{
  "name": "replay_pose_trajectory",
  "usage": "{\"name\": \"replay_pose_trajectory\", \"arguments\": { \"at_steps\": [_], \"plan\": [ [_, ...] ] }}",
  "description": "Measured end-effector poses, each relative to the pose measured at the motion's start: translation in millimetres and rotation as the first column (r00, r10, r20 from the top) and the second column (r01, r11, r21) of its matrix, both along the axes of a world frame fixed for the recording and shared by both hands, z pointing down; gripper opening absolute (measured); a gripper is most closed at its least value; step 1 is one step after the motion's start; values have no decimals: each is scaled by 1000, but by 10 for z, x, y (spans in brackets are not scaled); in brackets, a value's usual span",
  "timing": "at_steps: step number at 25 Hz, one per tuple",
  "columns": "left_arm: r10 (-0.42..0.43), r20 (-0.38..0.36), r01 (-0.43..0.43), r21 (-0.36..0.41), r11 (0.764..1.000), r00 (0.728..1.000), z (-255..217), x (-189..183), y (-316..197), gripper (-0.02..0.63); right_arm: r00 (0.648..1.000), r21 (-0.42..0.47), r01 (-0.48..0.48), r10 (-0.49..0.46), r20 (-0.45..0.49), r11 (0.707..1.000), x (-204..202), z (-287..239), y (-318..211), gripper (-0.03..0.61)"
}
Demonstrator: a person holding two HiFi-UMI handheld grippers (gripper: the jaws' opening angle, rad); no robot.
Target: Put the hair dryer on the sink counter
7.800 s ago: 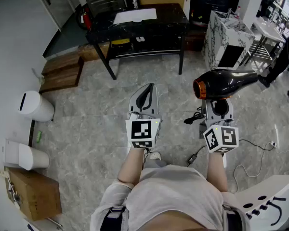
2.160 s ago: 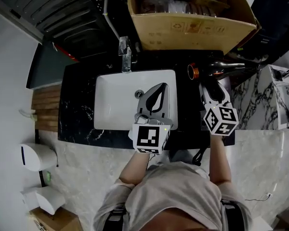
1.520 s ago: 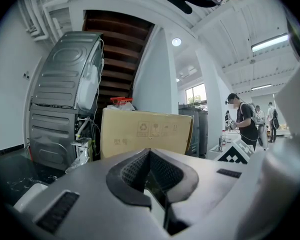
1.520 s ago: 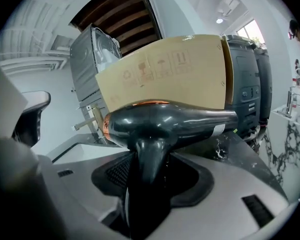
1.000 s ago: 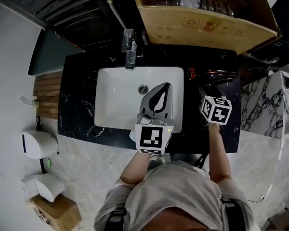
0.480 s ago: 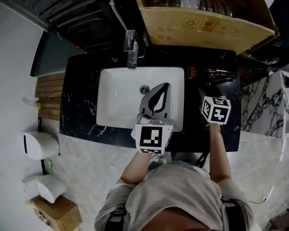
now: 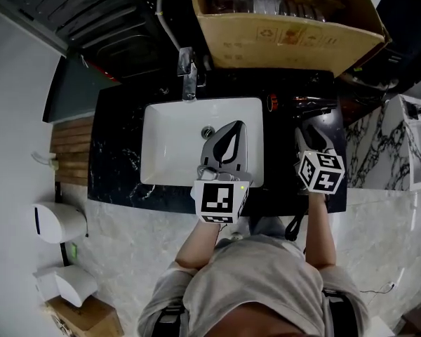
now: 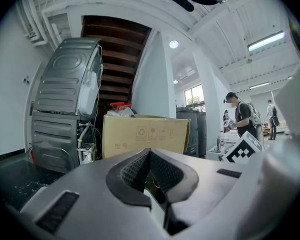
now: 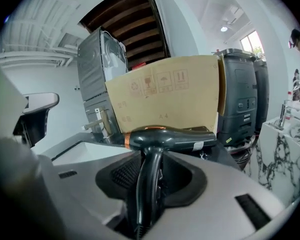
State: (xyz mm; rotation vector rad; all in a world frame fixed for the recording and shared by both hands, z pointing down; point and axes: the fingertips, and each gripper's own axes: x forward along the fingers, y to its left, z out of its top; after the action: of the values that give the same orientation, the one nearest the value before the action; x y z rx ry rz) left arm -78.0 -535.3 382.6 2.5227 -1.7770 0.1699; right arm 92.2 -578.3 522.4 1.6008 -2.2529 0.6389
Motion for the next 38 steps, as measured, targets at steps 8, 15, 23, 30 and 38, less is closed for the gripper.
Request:
{"name": "replay_pose_trajectory", "arguments": {
  "at_steps": [8,15,23,30,38],
  "plan": [
    [70,-8,-69,39,997,998,-164,198,219,12,999,137,-40,38,17,990,184,-532,388,11],
    [128,-19,-127,71,989,992,-318,350,502,12,997,241,-68,57,51,968,298,-1025,821,9],
    [175,-23,-172,110,979,984,-444,400,897,12,993,336,-100,74,90,936,369,-1393,1360,11],
    [197,-40,-190,136,972,980,-500,307,1296,12,990,402,-130,100,95,906,350,-1585,1902,9],
    [218,-51,-209,147,967,975,-511,184,1835,12,988,443,-152,122,95,884,230,-1693,2541,9]
  ]
}}
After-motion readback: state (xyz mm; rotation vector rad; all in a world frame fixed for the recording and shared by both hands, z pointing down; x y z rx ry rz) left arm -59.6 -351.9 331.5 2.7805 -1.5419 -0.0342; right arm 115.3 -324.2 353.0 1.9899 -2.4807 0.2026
